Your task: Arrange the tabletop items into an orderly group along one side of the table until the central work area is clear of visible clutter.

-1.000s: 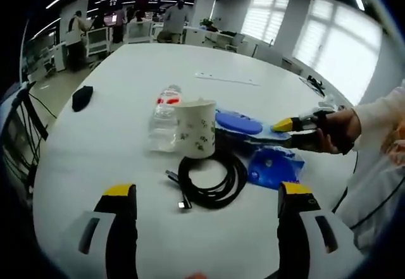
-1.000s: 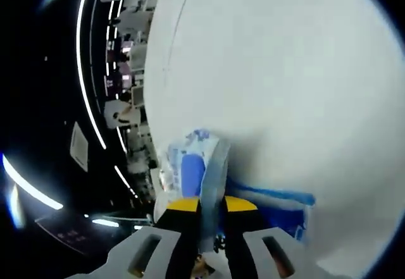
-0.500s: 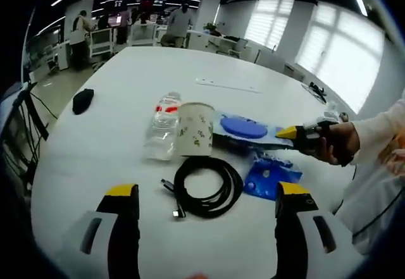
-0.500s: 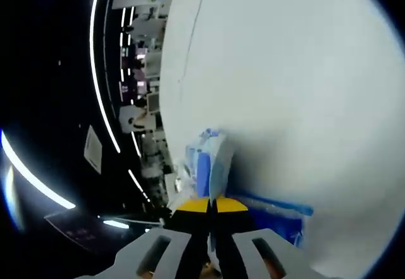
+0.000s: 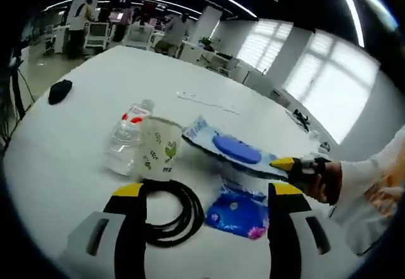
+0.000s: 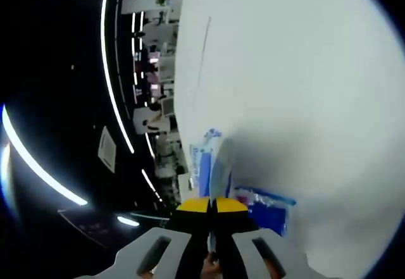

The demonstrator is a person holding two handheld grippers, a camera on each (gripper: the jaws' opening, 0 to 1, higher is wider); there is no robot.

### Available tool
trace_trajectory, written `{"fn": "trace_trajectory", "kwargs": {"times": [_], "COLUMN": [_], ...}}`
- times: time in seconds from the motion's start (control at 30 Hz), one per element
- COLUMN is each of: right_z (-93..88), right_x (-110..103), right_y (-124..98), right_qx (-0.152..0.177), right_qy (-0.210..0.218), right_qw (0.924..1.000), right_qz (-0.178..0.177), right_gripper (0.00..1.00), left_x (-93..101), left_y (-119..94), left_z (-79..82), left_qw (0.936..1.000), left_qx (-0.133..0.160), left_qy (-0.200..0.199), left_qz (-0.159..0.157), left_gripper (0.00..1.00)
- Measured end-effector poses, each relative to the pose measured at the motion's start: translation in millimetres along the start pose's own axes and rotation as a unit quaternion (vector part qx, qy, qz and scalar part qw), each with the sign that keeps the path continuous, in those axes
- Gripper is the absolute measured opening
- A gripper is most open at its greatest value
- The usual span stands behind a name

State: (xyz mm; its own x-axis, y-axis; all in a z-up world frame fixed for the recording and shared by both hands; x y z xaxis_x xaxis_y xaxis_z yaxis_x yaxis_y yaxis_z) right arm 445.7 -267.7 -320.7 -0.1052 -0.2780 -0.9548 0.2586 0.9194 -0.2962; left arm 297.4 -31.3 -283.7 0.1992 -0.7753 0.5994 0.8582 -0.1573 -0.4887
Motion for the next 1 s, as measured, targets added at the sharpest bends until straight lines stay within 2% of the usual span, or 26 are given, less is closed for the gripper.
{"fn": "trace_trajectory", "kwargs": {"times": [0.13,0.23,0.27,0.3,0.47,0.67,0.8,0.83,0.87,0.97,1.0], "right_z": [-1.0,0.2,0.0,-1.9,-14.3,-22.3,-27.9,-27.4,-27.5,-25.8,-24.8], "right_x": [1,2,2,1,-2,-1,-8,-8,-10,-14,-15], "right_y": [-10,-16,-19,-21,-31,-36,-39,-40,-42,-48,-50], "right_qx": [-0.012,-0.011,-0.019,-0.032,-0.083,-0.112,-0.128,-0.127,-0.126,-0.121,-0.12], "right_qy": [-0.009,-0.013,-0.017,-0.027,-0.049,-0.05,-0.067,-0.068,-0.067,-0.074,-0.093], "right_qw": [0.9998,0.9997,0.9993,0.9985,0.9929,0.9882,0.9851,0.9854,0.9854,0.9854,0.9841], "right_qz": [0.013,0.017,0.026,0.034,0.07,0.092,0.093,0.091,0.092,0.095,0.093], "right_gripper": [0.0,0.0,0.0,0.0,0.0,0.0,0.0,0.0,0.0,0.0,0.0], "left_x": [-0.1,7.1,12.2,16.1,16.2,24.0,29.9,29.9,34.7,40.2,43.1], "left_y": [6,9,10,11,11,5,-3,-5,-5,-5,-4], "left_z": [0.4,3.6,5.0,5.4,6.1,0.3,2.4,3.8,3.8,3.4,2.1], "left_qw": [0.9998,0.9986,0.9973,0.9969,0.9959,0.9973,0.9962,0.9957,0.9936,0.9936,0.9942], "left_qx": [0.016,0.034,0.04,0.044,0.053,0.043,0.066,0.075,0.075,0.078,0.076], "left_qy": [-0.01,-0.037,-0.049,-0.052,-0.067,-0.053,-0.048,-0.047,-0.07,-0.063,-0.056], "left_qz": [0.007,-0.016,-0.037,-0.04,-0.029,-0.027,-0.031,-0.028,-0.048,-0.052,-0.052], "left_gripper": [0.74,0.66,0.64,0.62,0.6,0.42,0.09,0.07,0.05,0.02,0.01]}}
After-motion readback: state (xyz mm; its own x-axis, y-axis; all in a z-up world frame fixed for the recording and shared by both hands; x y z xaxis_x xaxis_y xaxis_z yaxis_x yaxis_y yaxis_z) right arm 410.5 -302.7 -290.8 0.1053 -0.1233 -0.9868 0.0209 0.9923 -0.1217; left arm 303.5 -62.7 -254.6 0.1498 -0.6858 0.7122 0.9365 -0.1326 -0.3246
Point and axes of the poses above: the point that each gripper's makers call its tool centre point, and the gripper's own axes: y roughly forward along the fingers, x roughly to its right, z roughly out of its top, the point moved 8 cm from there along -y, roughly backward along the fingers, and after that the axes turned 6 degrees about -y, right-handed, at the moved point
